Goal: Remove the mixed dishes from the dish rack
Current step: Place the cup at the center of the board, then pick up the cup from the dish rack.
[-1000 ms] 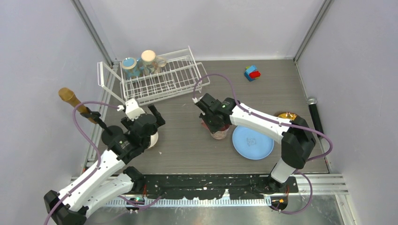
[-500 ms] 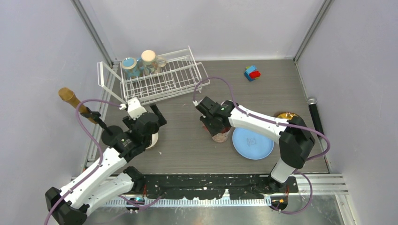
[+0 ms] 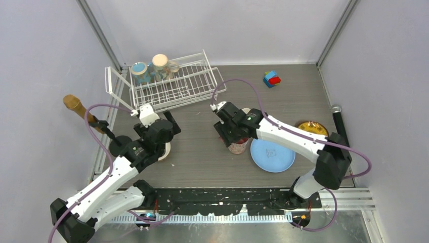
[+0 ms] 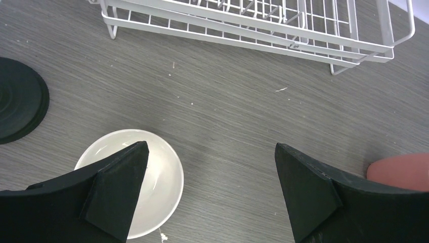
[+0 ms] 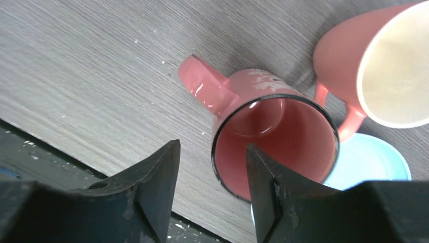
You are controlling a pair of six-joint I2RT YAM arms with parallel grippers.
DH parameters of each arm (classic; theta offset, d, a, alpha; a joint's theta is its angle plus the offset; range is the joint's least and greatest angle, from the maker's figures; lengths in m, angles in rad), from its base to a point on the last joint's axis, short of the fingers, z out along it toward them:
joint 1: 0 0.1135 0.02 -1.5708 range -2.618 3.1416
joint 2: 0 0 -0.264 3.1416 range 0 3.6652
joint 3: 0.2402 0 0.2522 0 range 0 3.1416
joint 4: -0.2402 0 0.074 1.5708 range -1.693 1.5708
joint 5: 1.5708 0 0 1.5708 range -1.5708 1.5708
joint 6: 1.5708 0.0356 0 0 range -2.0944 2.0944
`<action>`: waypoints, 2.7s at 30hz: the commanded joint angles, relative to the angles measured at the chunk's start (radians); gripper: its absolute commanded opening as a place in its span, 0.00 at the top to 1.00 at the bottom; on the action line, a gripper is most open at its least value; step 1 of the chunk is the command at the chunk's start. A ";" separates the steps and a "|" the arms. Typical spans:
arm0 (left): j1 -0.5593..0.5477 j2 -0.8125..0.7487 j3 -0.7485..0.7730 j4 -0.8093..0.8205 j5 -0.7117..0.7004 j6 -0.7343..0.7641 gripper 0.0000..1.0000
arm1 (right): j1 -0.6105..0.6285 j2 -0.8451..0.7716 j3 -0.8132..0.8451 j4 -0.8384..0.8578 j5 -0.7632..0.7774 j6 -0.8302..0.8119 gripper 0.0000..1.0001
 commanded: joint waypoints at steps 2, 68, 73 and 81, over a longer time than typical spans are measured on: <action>0.001 0.007 0.047 0.035 -0.010 0.025 0.00 | 0.004 -0.143 0.018 0.021 0.018 -0.015 0.39; 0.481 1.188 1.002 0.556 0.138 0.634 0.01 | -0.324 -0.490 -0.240 0.134 0.369 0.182 0.00; 0.499 1.234 1.030 0.603 0.165 0.628 0.01 | -0.324 -0.461 -0.236 0.136 0.372 0.168 0.00; 0.511 1.312 1.098 0.631 0.184 0.644 0.01 | -0.324 -0.423 -0.203 0.150 0.359 0.156 0.00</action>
